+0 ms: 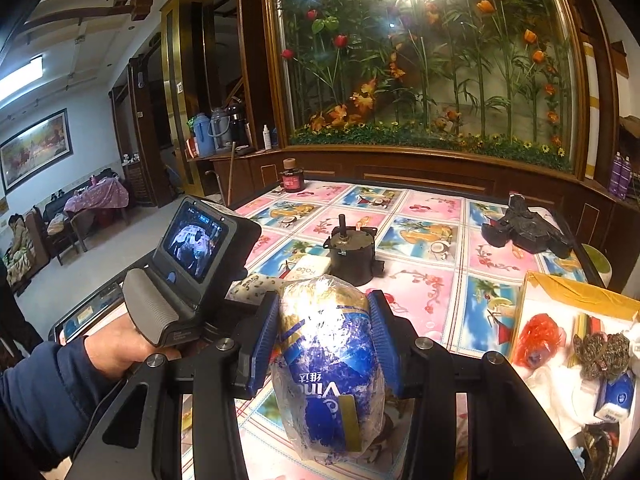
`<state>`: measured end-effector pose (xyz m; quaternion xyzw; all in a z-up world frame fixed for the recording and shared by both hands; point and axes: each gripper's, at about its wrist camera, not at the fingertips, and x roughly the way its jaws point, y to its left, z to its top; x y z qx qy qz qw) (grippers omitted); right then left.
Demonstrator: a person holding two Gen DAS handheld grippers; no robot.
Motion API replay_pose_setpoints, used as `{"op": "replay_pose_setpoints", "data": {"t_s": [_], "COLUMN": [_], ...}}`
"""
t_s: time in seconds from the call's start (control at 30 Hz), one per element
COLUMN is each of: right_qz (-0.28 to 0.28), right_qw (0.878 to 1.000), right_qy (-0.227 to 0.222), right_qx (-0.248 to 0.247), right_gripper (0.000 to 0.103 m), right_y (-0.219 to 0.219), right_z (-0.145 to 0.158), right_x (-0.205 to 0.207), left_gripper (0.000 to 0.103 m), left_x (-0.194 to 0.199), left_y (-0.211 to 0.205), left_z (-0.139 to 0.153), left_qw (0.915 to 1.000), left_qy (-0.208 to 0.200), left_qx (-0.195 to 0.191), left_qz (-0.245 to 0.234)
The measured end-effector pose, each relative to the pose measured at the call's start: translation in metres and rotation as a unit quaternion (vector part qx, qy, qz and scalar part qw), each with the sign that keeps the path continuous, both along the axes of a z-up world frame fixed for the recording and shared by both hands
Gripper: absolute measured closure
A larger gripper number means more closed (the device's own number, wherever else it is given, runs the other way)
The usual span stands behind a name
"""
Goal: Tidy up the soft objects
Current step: 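Grasp the lemon-print tissue pack with left tool while right tool grasps blue Vinda bag, then lift the lemon-print tissue pack with left tool while right tool lifts the Vinda bag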
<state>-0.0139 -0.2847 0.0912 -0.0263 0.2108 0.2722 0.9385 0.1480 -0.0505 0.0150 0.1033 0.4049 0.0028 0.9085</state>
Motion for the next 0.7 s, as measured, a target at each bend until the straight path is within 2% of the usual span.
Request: {"op": "replay_pose_setpoints", "data": {"t_s": [0.23, 0.4, 0.53, 0.7], "right_qz": [0.004, -0.006, -0.012, -0.018], "right_qw": [1.0, 1.0, 0.999, 0.998], "right_qy": [-0.009, 0.007, -0.007, -0.007], "right_qx": [-0.018, -0.03, -0.045, -0.062], "right_gripper": [0.059, 0.059, 0.059, 0.059], "right_y": [0.011, 0.025, 0.046, 0.07], "right_z": [-0.004, -0.007, 0.005, 0.008], "right_x": [-0.004, 0.001, -0.002, 0.007], "left_gripper": [0.034, 0.034, 0.034, 0.034], "left_x": [0.001, -0.006, -0.013, -0.015], "left_y": [0.011, 0.022, 0.029, 0.039], "left_z": [0.008, 0.027, 0.041, 0.048], "left_qw": [0.9994, 0.997, 0.9933, 0.9896], "left_qy": [-0.009, -0.042, -0.072, -0.083], "left_qx": [-0.027, -0.059, -0.083, -0.107], "left_qz": [0.022, 0.028, 0.034, 0.048]}}
